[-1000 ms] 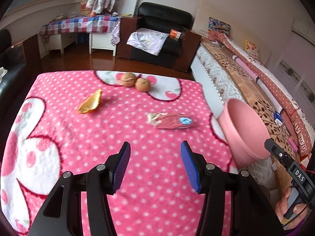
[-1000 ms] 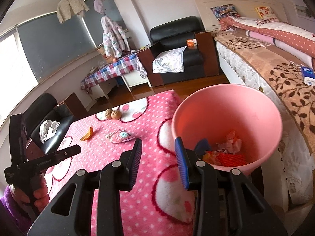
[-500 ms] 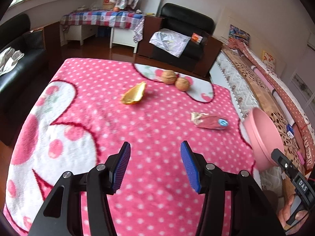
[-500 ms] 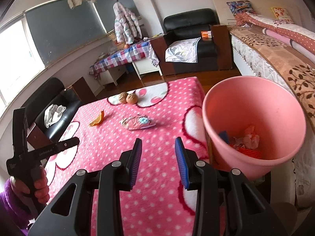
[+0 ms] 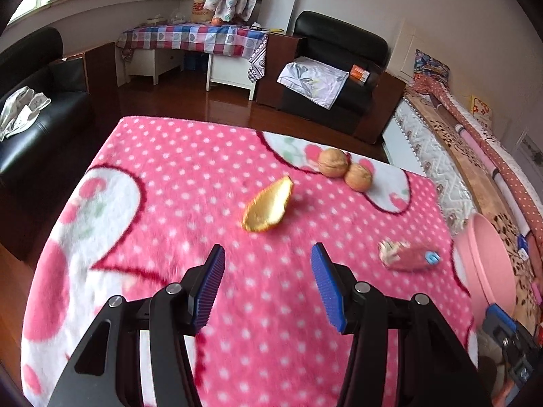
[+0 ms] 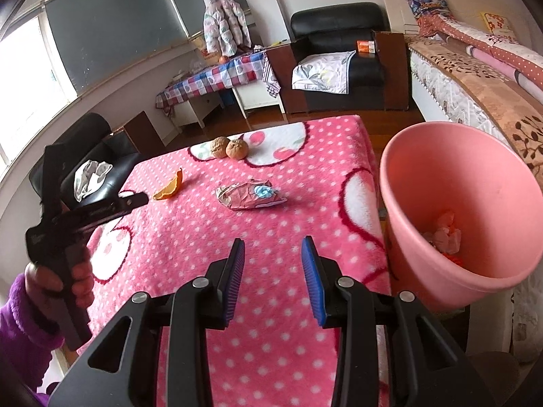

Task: Collect trash
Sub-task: 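Move both open tools back over the orange peel and candy wrapper, then close the left tool on the orange peel and lift it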

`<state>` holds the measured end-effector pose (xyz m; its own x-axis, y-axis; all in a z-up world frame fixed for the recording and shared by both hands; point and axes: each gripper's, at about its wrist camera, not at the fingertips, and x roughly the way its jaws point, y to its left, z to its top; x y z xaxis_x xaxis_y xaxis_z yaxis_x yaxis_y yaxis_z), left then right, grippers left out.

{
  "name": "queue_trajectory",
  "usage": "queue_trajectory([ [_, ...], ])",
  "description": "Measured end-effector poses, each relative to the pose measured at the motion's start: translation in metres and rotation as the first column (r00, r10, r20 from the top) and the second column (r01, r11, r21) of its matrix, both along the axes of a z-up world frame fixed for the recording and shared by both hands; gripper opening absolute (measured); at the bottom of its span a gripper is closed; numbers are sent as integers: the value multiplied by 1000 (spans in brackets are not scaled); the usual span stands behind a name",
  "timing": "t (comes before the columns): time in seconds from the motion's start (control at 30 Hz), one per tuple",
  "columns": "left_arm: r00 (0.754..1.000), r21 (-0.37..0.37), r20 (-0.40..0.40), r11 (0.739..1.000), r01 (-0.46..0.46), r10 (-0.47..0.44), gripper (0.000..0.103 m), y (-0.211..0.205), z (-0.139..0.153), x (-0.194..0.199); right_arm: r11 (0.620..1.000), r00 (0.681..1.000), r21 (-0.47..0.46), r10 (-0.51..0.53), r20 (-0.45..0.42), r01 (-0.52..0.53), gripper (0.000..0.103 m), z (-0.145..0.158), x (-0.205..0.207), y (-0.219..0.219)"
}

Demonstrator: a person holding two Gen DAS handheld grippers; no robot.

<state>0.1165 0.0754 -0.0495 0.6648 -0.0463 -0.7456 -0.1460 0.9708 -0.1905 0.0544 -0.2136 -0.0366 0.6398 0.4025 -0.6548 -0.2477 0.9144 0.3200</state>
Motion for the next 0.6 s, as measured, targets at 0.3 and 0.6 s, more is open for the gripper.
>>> queue_trajectory([
  [0.3,999,23,-28,999,-23,24,52,4,-16,35,999,999,-10,42,-19,-42,35,-4,10,23],
  [0.6,998,58,-55,998,-22,25,52,3,-30,56,997,998,-34,64,-29,-65,35,-8,18,38],
])
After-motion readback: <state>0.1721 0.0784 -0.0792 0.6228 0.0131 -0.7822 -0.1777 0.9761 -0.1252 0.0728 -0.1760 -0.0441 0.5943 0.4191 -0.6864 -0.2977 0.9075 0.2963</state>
